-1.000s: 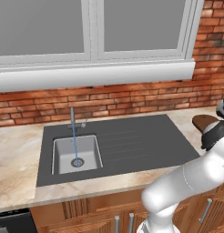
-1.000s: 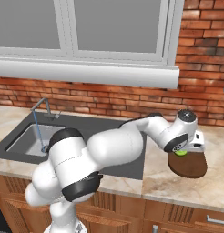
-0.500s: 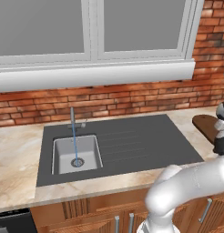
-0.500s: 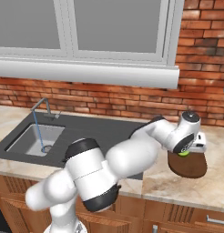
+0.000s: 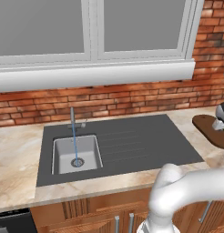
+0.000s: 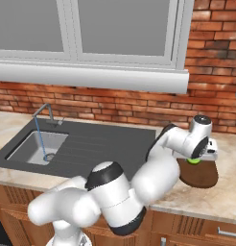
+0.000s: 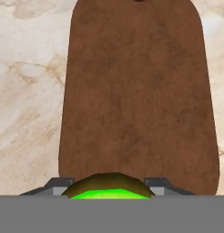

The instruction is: Pick the kiwi from the sink and place it on the cutting board to airdry. Then turn off the sink faucet.

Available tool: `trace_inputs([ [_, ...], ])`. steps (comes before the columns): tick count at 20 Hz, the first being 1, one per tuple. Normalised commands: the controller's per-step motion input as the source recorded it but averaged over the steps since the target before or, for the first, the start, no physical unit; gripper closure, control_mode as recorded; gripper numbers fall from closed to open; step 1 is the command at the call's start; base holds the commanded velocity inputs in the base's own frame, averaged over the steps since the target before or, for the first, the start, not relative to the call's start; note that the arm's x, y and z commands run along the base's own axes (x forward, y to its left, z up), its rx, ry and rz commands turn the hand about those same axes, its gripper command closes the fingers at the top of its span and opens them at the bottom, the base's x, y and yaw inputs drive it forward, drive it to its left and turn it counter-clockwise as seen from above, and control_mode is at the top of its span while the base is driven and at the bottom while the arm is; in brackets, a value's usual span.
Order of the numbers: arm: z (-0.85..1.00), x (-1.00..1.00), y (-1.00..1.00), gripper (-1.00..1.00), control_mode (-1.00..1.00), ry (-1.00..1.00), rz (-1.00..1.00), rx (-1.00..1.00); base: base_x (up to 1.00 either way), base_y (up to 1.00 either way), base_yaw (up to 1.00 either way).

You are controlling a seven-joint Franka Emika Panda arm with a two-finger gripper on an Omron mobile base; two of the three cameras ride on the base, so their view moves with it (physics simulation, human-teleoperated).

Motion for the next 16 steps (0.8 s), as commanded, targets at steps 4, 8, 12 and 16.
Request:
trace_inputs([
  [4, -0.25, 0.11, -0.09, 1.00, -1.00, 0.04, 0.00, 0.01, 0.00, 0.00, 0.00],
  [8, -0.26, 0.12, -0.08, 1.00, -1.00, 0.03, 0.00, 0.01, 0.00, 0.00, 0.00],
  [12, -0.21, 0.14, -0.05, 1.00, -1.00, 0.02, 0.00, 0.01, 0.00, 0.00, 0.00],
  [16, -0.24, 0.11, -0.09, 1.00, -1.00, 0.03, 0.00, 0.02, 0.00, 0.00, 0.00],
])
